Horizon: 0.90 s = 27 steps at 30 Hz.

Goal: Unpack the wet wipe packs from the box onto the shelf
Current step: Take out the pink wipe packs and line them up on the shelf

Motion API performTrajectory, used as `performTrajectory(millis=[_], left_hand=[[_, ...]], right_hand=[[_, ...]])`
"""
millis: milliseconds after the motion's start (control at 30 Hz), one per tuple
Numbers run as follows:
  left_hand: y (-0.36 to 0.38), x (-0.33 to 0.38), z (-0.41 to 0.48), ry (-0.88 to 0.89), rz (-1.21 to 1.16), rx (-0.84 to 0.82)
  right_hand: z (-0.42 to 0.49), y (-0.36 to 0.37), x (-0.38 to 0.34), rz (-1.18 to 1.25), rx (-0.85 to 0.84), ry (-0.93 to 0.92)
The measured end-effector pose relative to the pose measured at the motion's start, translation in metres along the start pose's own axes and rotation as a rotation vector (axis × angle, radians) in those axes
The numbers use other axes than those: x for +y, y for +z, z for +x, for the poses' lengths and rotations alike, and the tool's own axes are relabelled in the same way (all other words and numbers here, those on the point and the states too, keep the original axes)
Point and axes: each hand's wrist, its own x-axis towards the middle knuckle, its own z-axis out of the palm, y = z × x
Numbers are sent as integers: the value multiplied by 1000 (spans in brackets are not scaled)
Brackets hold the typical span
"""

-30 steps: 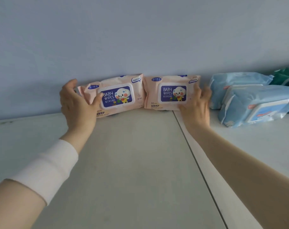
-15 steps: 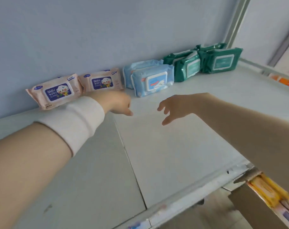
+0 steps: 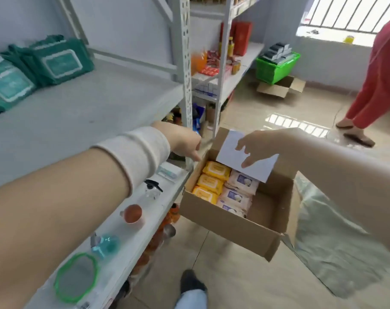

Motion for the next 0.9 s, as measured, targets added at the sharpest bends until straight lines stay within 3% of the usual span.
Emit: performTrajectory(millis=[200, 367, 467, 600, 700, 900], left_hand=[[15, 64, 156, 157, 89, -88], [72, 82, 286, 230, -21, -191], [127, 89, 352, 195, -100, -287], [191, 106, 427, 17, -383, -401], [231, 121, 489, -99, -586, -379], [293, 156, 565, -319, -824, -142]], right_hand=[[64, 80, 128, 162, -175, 221], [142, 166, 183, 451, -379, 341], [194, 235, 190, 661, -406, 401], [257, 323, 170, 905, -477, 470], [310, 372, 165, 1113, -409, 570], [403, 425, 164, 1479, -186, 759]])
